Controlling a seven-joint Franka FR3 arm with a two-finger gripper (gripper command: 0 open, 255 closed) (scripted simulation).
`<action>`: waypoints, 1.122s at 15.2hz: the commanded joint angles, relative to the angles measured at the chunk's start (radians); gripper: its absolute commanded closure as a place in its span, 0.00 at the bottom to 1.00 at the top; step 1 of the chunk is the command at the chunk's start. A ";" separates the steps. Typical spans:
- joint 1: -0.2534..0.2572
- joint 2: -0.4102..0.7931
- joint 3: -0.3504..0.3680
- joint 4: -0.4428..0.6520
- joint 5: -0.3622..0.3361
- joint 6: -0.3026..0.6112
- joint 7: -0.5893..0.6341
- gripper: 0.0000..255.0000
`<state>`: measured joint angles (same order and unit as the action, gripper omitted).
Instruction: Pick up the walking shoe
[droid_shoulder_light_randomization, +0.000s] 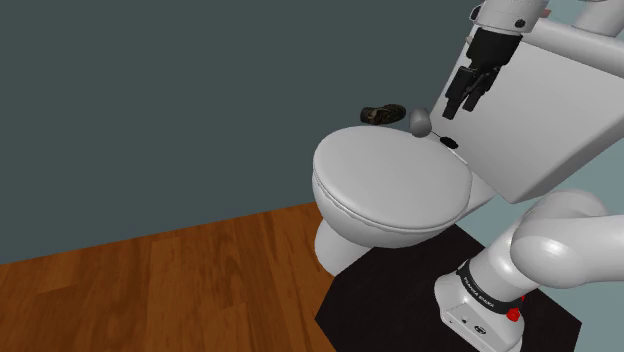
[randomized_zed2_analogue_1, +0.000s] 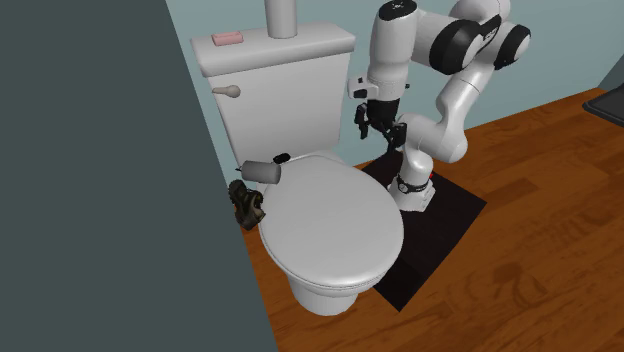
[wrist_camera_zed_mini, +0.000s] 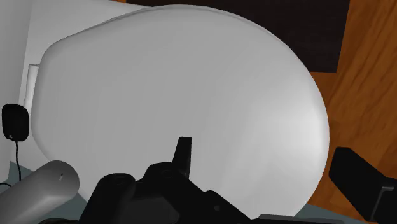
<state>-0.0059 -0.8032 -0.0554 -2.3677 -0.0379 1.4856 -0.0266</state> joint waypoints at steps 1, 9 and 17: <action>0.000 0.000 0.000 0.000 0.000 0.000 0.000 0.00; 0.027 0.073 -0.147 -0.099 -0.205 0.242 -0.342 0.00; 0.063 0.258 -0.302 -0.097 -0.357 0.536 -0.652 0.00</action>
<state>0.0504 -0.5676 -0.3417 -2.4771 -0.3807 1.9937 -0.6355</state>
